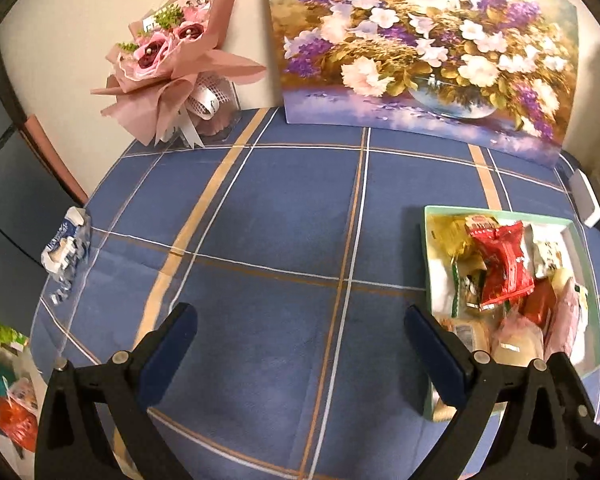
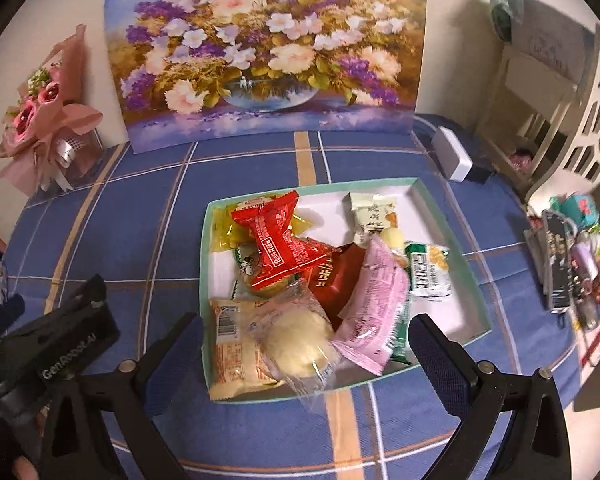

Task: Organize snacks

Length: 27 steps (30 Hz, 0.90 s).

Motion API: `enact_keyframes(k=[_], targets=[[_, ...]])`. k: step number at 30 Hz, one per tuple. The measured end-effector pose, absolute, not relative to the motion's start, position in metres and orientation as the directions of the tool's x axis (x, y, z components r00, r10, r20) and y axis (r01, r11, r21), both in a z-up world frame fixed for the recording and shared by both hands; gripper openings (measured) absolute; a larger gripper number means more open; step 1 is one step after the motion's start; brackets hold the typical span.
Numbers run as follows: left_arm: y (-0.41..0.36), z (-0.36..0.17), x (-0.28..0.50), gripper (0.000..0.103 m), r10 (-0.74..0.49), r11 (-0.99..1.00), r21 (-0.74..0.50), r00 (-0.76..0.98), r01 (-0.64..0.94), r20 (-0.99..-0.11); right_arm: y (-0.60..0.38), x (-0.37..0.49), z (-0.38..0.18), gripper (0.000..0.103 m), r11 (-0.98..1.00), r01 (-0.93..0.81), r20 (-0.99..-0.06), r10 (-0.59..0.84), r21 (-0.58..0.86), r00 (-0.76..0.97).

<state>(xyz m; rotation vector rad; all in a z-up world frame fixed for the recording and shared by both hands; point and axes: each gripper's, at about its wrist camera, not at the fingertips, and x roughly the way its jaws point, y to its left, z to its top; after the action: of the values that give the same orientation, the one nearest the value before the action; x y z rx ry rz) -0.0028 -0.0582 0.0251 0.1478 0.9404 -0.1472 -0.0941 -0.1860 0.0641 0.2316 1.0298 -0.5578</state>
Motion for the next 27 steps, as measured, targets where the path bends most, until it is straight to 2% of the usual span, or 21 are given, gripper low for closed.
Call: enact_keyframes(k=[12, 27], targets=[[-0.027, 0.035, -0.036, 0.103, -0.081, 0.978, 0.034, 0.532, 0.204, -0.843, -0.156, -0.13, 0.089, 0.103, 0.848, 0.523, -0.849, -0.34, -0.091, 0.404], [-0.006, 0.019, -0.047, 0.103, -0.106, 0.98, -0.006, 0.498, 0.198, -0.861, -0.144, -0.145, 0.06, 0.103, 0.853, 0.516, -0.874, -0.305, -0.074, 0.378]])
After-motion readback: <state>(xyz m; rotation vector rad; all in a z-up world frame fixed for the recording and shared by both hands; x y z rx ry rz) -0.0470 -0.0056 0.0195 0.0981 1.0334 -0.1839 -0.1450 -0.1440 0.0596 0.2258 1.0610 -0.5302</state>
